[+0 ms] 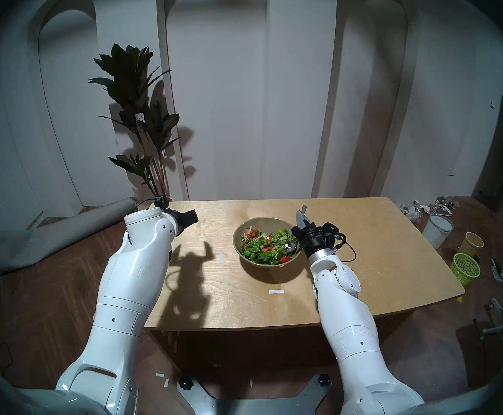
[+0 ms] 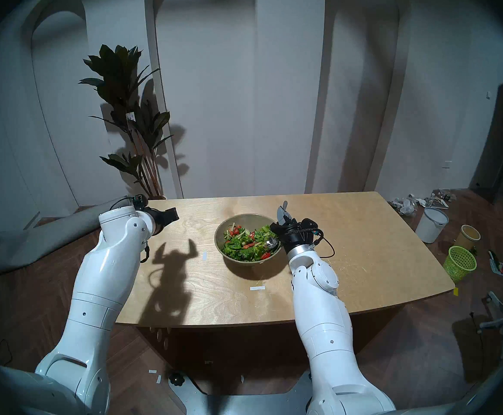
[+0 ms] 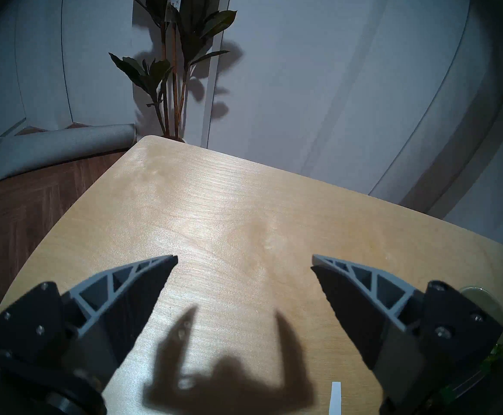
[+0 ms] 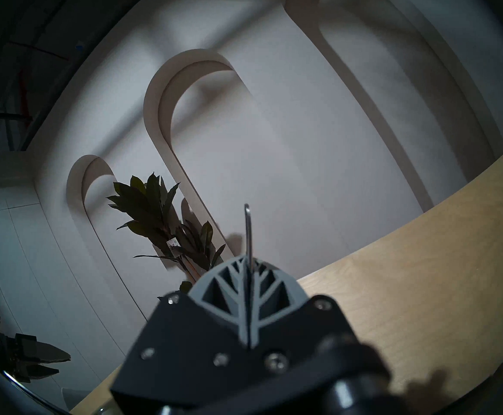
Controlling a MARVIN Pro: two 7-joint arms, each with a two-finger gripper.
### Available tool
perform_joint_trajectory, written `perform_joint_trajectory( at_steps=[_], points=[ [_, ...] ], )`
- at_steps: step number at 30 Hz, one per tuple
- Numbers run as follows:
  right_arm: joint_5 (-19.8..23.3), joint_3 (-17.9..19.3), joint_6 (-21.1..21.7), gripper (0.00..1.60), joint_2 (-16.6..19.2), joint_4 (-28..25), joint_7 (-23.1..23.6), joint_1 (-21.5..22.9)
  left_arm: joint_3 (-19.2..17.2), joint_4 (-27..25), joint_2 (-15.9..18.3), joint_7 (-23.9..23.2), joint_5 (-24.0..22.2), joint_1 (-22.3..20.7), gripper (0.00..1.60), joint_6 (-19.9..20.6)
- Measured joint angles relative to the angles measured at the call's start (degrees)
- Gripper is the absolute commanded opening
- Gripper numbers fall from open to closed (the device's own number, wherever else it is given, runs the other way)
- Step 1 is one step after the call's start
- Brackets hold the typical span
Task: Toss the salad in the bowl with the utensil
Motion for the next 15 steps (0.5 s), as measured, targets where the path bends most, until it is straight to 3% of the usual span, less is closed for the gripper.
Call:
perform_joint_trajectory(
  at_steps=[2,3,5,7,10,12,13,15],
  points=[
    [-0.01,-0.43,0.16,0.00,0.15,-0.31,-0.79,-0.23,0.26,0.08,0.00,0.00,0.07,-0.08,1.60,0.02],
    [-0.06,-0.57,0.26,0.17,0.20,-0.37,-1.11,-0.29,0.34,0.13,-0.01,0.00,0.09,-0.11,1.60,0.03],
    [-0.17,-0.74,0.47,0.18,0.26,-0.45,-1.56,-0.35,0.45,0.16,-0.03,0.00,0.11,-0.15,1.60,0.05],
    [-0.35,-0.93,0.79,0.50,0.32,-0.56,-2.08,-0.37,0.57,0.18,-0.07,0.00,0.13,-0.20,1.60,0.08],
    [-0.70,-1.16,1.23,0.54,0.38,-0.69,-2.73,-0.37,0.69,0.19,-0.13,0.03,0.16,-0.25,1.60,0.13],
    [-0.91,-1.27,1.44,0.67,0.42,-0.69,-3.06,-0.35,0.75,0.20,-0.17,0.12,0.18,-0.28,1.60,0.15],
    [-1.00,-1.30,1.54,0.91,0.45,-0.69,-3.22,-0.30,0.78,0.20,-0.20,0.20,0.20,-0.30,1.60,0.17],
    [-1.09,-1.33,1.63,0.92,0.50,-0.68,-3.40,-0.25,0.83,0.20,-0.24,0.30,0.22,-0.31,1.60,0.18]
  ],
)
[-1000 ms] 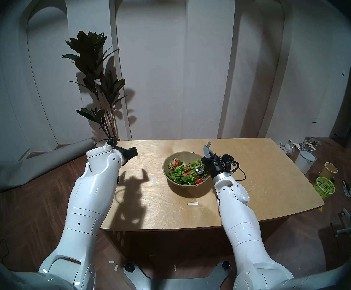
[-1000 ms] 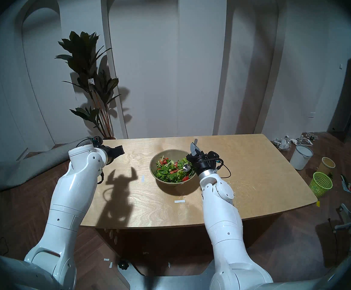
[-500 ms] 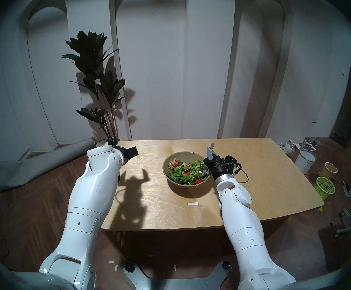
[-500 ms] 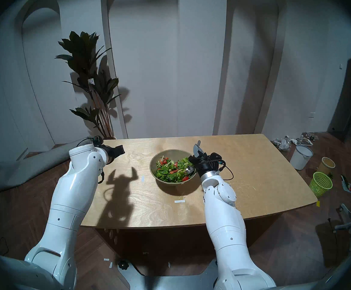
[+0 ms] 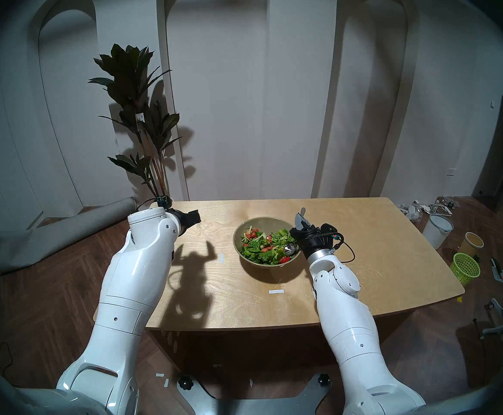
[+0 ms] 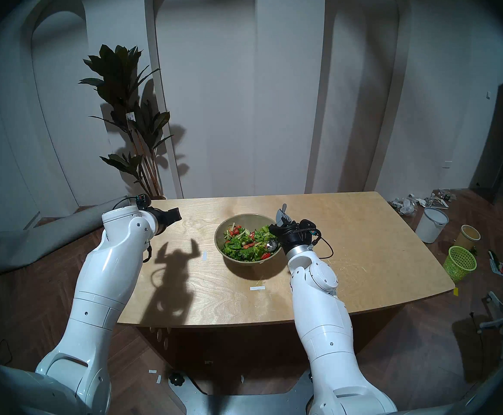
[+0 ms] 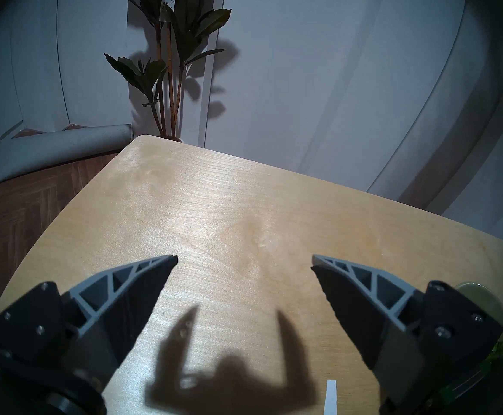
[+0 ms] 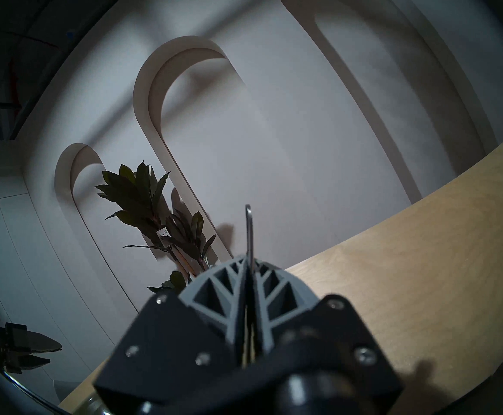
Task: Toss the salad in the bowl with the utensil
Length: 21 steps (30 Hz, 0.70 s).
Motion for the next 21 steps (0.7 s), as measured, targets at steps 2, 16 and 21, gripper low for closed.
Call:
perform_joint_trajectory(
  at_steps=[2,16,21],
  points=[
    [-0.09,-0.04,0.05,1.22,0.06,0.03,-0.19,0.07,0.08,0.01,-0.07,0.19,0.03,-0.02,1.60,0.03],
    [0.65,-0.08,-0.07,1.33,0.56,0.29,0.55,0.22,0.48,0.05,-0.75,1.18,0.11,-0.17,1.60,0.17],
    [1.38,0.39,-0.09,1.46,0.67,-0.89,0.77,0.03,0.45,-0.03,-0.89,1.23,0.10,-0.17,1.60,0.19]
  ],
)
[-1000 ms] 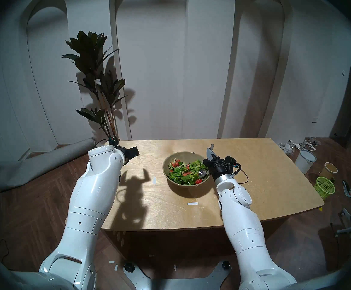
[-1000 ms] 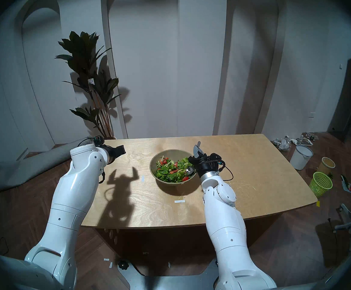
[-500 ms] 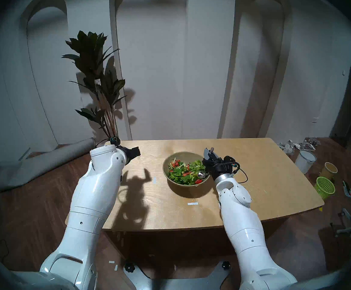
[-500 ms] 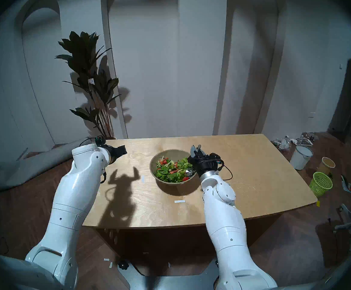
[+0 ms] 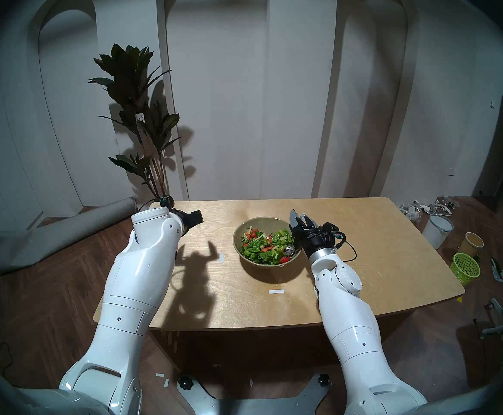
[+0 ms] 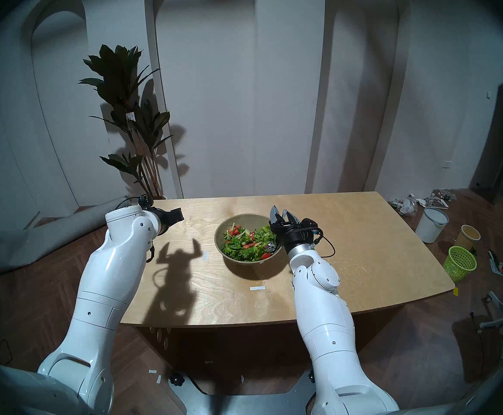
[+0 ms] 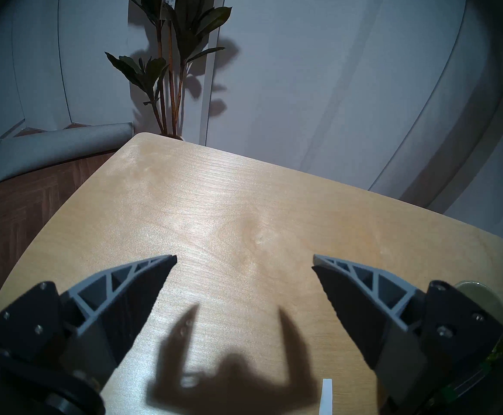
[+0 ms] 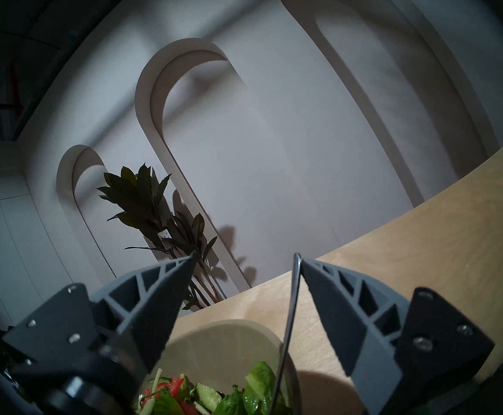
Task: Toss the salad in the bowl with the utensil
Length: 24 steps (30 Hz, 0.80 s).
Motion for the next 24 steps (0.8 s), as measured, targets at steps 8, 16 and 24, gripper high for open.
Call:
perform_joint_trajectory(
  at_steps=[8,16,24],
  points=[
    [0.71,1.36,0.05,1.42,0.18,-0.80,-0.31,0.05,-0.26,-0.42,-0.09,-0.28,-0.12,0.06,1.60,0.12],
    [1.68,2.93,-0.52,1.60,0.17,-3.58,-0.41,-0.25,-0.14,-0.80,0.10,-0.78,-0.04,0.07,1.60,0.28],
    [0.65,4.90,-3.66,1.60,1.36,-9.64,-0.06,-2.31,3.64,-2.27,1.23,-0.96,3.45,0.31,1.60,-2.58]
  ],
)
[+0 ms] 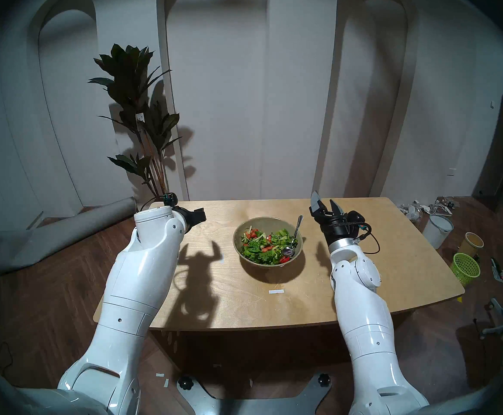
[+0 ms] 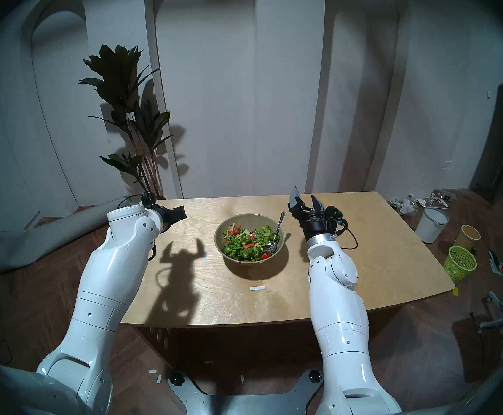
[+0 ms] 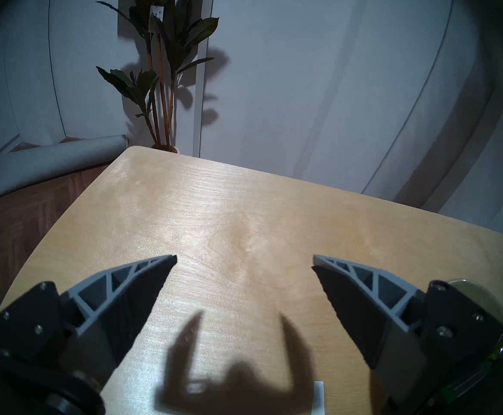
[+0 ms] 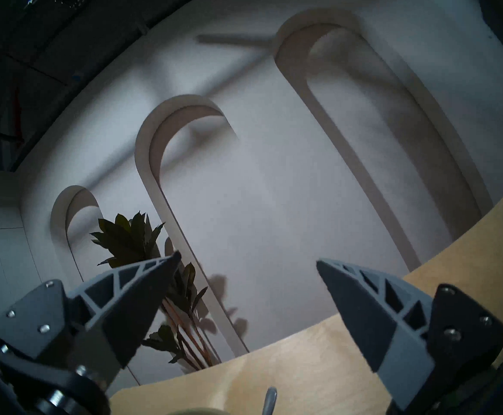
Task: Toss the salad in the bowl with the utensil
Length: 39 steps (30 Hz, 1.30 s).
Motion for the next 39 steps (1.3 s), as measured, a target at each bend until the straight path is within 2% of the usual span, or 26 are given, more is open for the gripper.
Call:
perform_joint_trajectory(
  at_steps=[11,14,20,23,29,34,39],
  points=[
    [-6.75,1.80,-3.20,1.60,1.63,-6.67,-2.67,-6.41,6.20,-3.20,0.87,5.29,11.34,2.07,1.60,-9.90],
    [-9.01,2.11,-3.15,1.60,1.86,-8.87,-4.27,-8.39,7.88,-3.28,1.27,6.79,15.01,2.89,1.60,-13.09],
    [-13.78,1.93,-0.81,1.60,2.84,-11.80,-7.02,-10.43,9.41,-3.24,2.69,7.40,19.31,3.72,1.60,-18.08],
    [-15.76,1.41,0.81,1.60,3.25,-12.65,-7.97,-10.91,9.01,-3.24,3.76,6.15,19.83,3.94,1.60,-20.47],
    [-18.39,0.41,3.77,1.60,3.80,-13.57,-9.57,-11.10,5.91,-2.81,6.53,0.65,18.49,4.09,1.60,-25.82],
    [-19.98,-0.30,5.77,1.60,4.02,-14.06,-10.97,-10.93,3.36,-0.49,9.43,-5.37,14.03,3.91,1.60,-31.00],
    [-21.11,-0.85,7.30,1.60,3.96,-14.62,-12.33,-10.82,2.59,2.64,11.97,-10.32,9.51,3.55,1.60,-35.16]
  ],
)
